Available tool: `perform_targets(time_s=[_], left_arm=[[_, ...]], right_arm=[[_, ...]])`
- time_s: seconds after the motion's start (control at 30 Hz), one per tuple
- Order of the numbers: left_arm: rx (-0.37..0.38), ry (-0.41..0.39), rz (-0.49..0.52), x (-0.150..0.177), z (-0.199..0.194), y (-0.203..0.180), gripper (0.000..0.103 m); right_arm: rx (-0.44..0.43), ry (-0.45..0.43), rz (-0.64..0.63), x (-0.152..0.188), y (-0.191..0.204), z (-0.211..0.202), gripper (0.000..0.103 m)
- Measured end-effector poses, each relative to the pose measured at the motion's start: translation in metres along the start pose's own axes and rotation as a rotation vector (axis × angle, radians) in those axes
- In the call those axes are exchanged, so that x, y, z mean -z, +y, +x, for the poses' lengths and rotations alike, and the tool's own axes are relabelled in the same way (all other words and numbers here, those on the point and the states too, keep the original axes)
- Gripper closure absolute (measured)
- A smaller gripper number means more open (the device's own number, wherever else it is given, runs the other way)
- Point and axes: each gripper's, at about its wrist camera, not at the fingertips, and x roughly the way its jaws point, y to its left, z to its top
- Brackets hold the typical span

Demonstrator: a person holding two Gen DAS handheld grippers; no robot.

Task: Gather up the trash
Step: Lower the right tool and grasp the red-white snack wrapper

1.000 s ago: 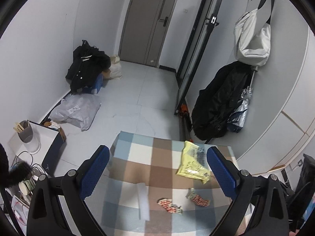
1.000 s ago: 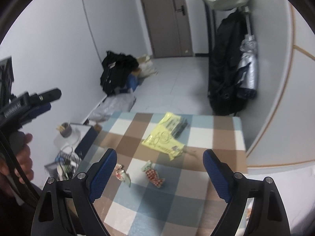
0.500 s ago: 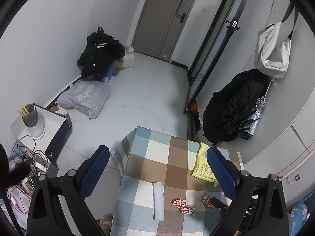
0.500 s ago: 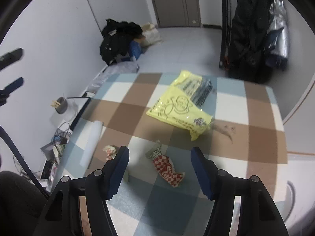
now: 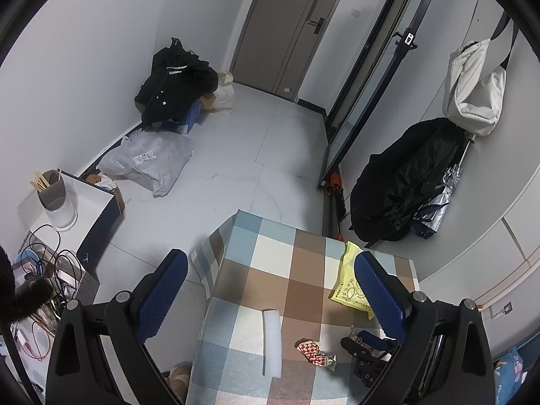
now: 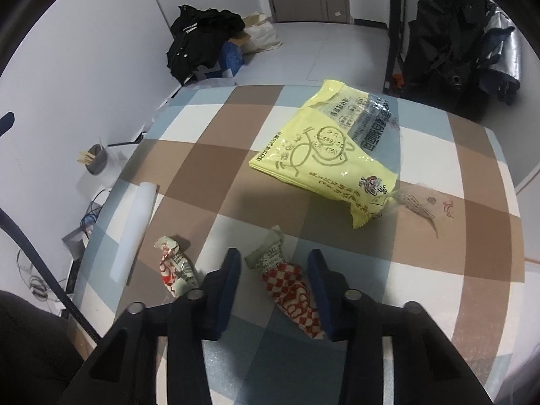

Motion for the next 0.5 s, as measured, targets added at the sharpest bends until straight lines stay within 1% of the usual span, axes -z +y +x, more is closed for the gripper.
perform_targets(time_s=[0.1,0.23,0.4,0.5], left_arm=[[-0.011,0.008,0.019,0.001,0.003,-0.003,0.006],[-0.021,0.02,0.034,0.002,0.009,-0.008,0.006],[-0.023,0.031,0.056,0.003,0.014,-0.018,0.006],[-0.014,0.04,0.079,0.003,0.02,-0.028,0.006]], right_arm=[[-0.001,-0.002,-0.017,0.001,0.002,-0.002,0.07],[0.002,0.003,-0.05,0.003,0.004,-0.004,0.08],[-0.015,0.015,-0.031,0.006,-0.004,-0.007,0.081],[-0.031,0.008,-0.021,0.008,-0.009,-0.012,0.081]])
